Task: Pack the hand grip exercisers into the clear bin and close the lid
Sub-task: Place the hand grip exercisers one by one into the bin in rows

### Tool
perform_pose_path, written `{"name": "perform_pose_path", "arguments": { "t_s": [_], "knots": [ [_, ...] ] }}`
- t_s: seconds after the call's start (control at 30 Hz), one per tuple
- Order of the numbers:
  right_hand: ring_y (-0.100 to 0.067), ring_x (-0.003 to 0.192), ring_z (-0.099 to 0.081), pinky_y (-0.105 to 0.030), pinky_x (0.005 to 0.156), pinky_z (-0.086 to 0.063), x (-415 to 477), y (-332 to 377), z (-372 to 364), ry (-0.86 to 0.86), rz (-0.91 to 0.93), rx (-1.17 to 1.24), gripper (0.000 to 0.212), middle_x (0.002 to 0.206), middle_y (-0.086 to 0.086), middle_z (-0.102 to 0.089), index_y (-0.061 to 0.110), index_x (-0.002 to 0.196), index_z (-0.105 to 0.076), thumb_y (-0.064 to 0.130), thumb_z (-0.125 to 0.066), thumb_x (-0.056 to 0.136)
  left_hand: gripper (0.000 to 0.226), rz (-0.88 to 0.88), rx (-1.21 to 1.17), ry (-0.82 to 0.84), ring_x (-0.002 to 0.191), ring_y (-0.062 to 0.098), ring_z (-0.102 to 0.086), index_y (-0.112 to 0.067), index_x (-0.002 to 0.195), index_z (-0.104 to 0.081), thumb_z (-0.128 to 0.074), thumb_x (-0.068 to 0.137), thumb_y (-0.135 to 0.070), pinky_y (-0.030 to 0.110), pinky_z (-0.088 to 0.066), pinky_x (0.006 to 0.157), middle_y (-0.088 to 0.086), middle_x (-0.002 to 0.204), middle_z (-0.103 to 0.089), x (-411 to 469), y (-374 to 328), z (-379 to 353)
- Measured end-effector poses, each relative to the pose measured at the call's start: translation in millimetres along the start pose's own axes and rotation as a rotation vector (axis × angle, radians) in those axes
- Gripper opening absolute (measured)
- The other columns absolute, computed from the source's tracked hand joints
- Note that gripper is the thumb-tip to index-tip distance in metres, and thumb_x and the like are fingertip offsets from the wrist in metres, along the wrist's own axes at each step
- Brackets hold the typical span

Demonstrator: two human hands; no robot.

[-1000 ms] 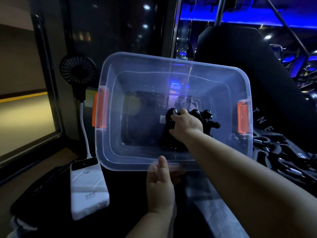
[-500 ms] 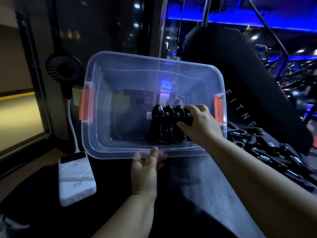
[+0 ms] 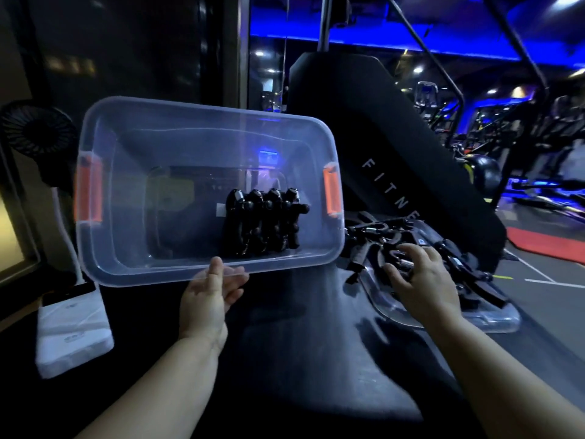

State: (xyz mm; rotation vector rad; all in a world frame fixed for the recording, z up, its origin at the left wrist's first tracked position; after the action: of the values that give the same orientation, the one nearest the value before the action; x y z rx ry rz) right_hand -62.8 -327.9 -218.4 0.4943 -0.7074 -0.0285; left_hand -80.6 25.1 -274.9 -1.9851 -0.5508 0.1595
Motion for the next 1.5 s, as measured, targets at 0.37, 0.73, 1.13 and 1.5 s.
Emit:
{"name": "perform_pose_path", "arguments": {
  "t_s": [0.37,0.73,1.13,1.5],
  "knots": [
    [-0.037,0.12,-0.04,-0.048,0.097,-0.034,14.4,-113.4,39.4,-0.08,-0.384,-0.144,0.043,0.124,-0.017,-0.053,0.018,0.121,-0.059,0.049,-0.048,0.093,0.035,-0.053,0.048,-0.015,0.065,0.007,-0.071,-0.018,0.076,-0.059,-0.047,0.097,-0.042,0.03,-0.048,0.07,-0.004,0.073,-0.075,7.3,5.9,1.9],
    [-0.033,0.124,-0.046,-0.044,0.093,-0.036,25.2,-165.2,24.4,0.121,-0.487,-0.18,0.051,0.138,-0.007,-0.051,0.029,0.134,-0.048,0.058,-0.031,0.095,0.034,-0.105,0.089,-0.016,0.066,0.006,-0.071,-0.022,0.076,-0.056,-0.044,0.098,-0.046,0.02,-0.053,0.06,-0.006,0.073,-0.075,18.5,14.8,3.4],
    [-0.03,0.126,-0.046,-0.051,0.108,-0.017,25.5,-149.2,18.6,0.158,-0.434,-0.234,0.048,0.133,-0.004,-0.058,0.044,0.137,-0.043,0.061,-0.036,0.092,0.037,-0.11,0.092,-0.002,0.067,0.007,-0.071,-0.023,0.074,-0.058,-0.043,0.098,-0.047,0.028,-0.048,0.069,-0.006,0.075,-0.075,17.4,14.8,3.2],
    [-0.034,0.1,-0.059,-0.043,0.091,-0.034,22.1,-146.0,26.7,0.024,-0.389,-0.179,0.035,0.096,-0.012,-0.067,0.027,0.091,-0.055,0.061,-0.051,0.086,0.038,-0.096,0.096,-0.013,0.065,0.008,-0.071,-0.022,0.072,-0.059,-0.045,0.096,-0.047,0.029,-0.047,0.066,-0.004,0.076,-0.075,10.8,10.8,0.1]
  ]
}}
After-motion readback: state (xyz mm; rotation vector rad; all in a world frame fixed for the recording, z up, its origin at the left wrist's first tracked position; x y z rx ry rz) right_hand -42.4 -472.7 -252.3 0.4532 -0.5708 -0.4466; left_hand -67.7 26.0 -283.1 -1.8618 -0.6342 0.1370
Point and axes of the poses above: each hand's wrist, its own x-axis towards the middle knuckle, its own z-axis out of the back of the hand, y = z × x, the point moved 6 cm from there along x, towards the middle knuckle
